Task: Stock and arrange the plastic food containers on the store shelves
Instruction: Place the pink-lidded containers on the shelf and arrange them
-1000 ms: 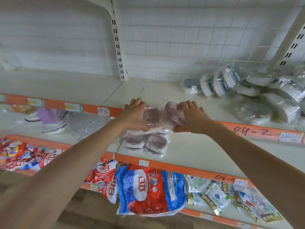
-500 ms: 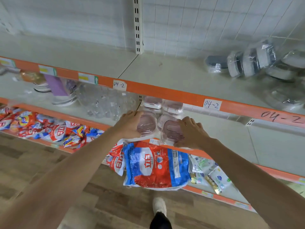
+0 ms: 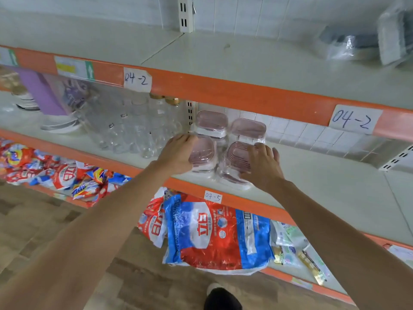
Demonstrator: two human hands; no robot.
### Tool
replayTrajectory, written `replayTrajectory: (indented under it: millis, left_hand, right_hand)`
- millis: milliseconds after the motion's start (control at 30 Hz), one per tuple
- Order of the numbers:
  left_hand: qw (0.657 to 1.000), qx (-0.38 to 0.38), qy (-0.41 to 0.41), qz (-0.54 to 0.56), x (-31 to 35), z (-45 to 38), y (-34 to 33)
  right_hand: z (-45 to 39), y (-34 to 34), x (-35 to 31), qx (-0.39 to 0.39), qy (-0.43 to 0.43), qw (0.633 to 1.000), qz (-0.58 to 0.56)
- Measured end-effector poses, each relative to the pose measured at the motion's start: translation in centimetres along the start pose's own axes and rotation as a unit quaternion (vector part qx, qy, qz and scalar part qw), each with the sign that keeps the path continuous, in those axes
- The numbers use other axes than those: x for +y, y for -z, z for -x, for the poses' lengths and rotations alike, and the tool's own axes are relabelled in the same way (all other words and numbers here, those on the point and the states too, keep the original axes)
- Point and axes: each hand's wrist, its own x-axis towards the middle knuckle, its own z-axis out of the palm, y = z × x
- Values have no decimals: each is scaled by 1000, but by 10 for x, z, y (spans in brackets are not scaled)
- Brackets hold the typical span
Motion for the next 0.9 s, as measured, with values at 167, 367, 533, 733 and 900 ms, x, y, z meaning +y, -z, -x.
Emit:
replayTrajectory:
  millis: [167, 367, 533, 733, 900]
  left_hand:
    - [999, 12, -31, 23, -7, -52, -22]
    - [997, 20, -46, 56, -18, -59, -53]
    - [994, 100, -22, -40, -4, -50, -68]
    - [997, 55, -15, -58, 5, -32, -70]
    - [993, 45, -53, -100, 7, -11, -48]
  right_hand:
    - [-42, -27, 11, 49, 3, 998, -27]
    - [-44, -58, 9, 71, 57, 996, -1]
    - [-43, -63, -2, 99, 59, 989, 90]
    - [-30, -57, -10, 55, 78, 985, 141]
    - [-12, -30, -24, 30, 158, 969, 189]
